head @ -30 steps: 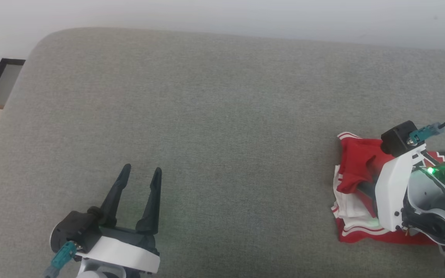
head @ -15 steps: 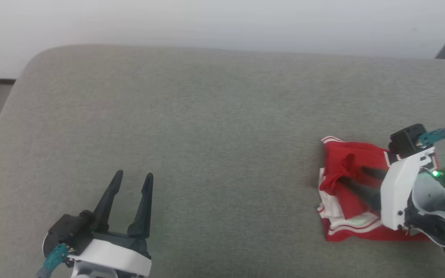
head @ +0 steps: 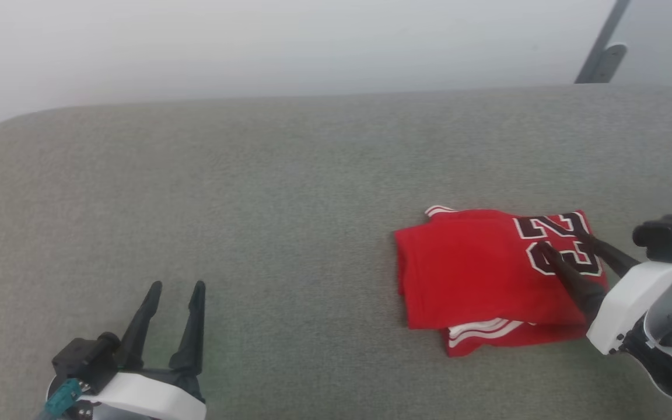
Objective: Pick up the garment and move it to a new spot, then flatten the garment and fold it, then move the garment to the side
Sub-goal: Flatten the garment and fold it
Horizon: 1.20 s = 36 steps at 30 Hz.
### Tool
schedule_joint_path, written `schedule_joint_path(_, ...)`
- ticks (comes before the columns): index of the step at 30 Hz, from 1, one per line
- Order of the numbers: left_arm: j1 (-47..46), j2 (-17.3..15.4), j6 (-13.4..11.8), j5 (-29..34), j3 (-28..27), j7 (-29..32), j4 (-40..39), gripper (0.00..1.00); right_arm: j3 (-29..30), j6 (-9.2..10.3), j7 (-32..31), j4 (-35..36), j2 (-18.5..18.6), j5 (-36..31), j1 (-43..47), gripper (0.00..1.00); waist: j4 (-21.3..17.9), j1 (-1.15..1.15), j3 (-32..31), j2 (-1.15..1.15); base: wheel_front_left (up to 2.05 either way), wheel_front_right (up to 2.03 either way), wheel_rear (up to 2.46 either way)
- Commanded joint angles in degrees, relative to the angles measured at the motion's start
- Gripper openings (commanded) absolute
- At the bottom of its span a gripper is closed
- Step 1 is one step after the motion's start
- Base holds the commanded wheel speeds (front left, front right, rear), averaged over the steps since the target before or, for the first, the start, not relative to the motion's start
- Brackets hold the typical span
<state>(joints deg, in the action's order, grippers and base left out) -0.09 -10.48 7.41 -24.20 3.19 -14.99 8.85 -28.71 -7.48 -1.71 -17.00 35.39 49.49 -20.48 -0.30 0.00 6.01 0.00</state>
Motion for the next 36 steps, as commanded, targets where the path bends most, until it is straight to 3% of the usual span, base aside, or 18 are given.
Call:
schedule_joint_path(1,-0.11,-0.24,0.09,-0.33,-0.39,-0.25,0.26,1.0,-0.35,-0.02,2.15,-0.91,-0.27,0.33,-0.64,1.0,-0.81,0.0,-0.59,0.0,0.0,0.0,0.0)
schedule_joint_path(5,0.94,-0.58,0.09,0.15,-1.32,-0.24,0.91,1.0,-2.12,-0.02,11.62,-4.62,-0.59,-1.51,-1.22,1.0,-1.79,0.0,-1.67,0.0,0.0,0.0,0.0)
schedule_joint_path(9,2.53,-0.83,0.09,1.69,-2.39,-0.24,0.81,1.0,-1.71,-0.02,16.0,-7.02,-1.83,-3.88,-0.69,1.0,-2.45,0.0,-3.21,0.0,0.0,0.0,0.0)
schedule_joint_path(14,5.33,-0.74,0.09,2.52,-3.94,-0.24,-0.65,1.0,2.21,-0.01,16.95,-6.51,-3.92,-6.5,2.51,1.0,-2.7,0.0,-4.28,0.0,0.0,0.0,0.0)
schedule_joint_path(24,11.22,0.34,0.09,4.27,-6.02,-0.24,-5.73,1.0,15.95,-0.01,16.93,2.5,-7.38,-13.91,14.23,1.0,-0.67,0.0,-5.64,0.0,0.0,0.0,0.0)
schedule_joint_path(36,15.76,1.51,0.09,6.12,-7.34,-0.24,-10.4,1.0,23.51,-0.01,16.03,10.48,-10.2,-18.72,23.11,1.0,0.79,0.0,-6.29,0.0,0.0,0.0,0.0)
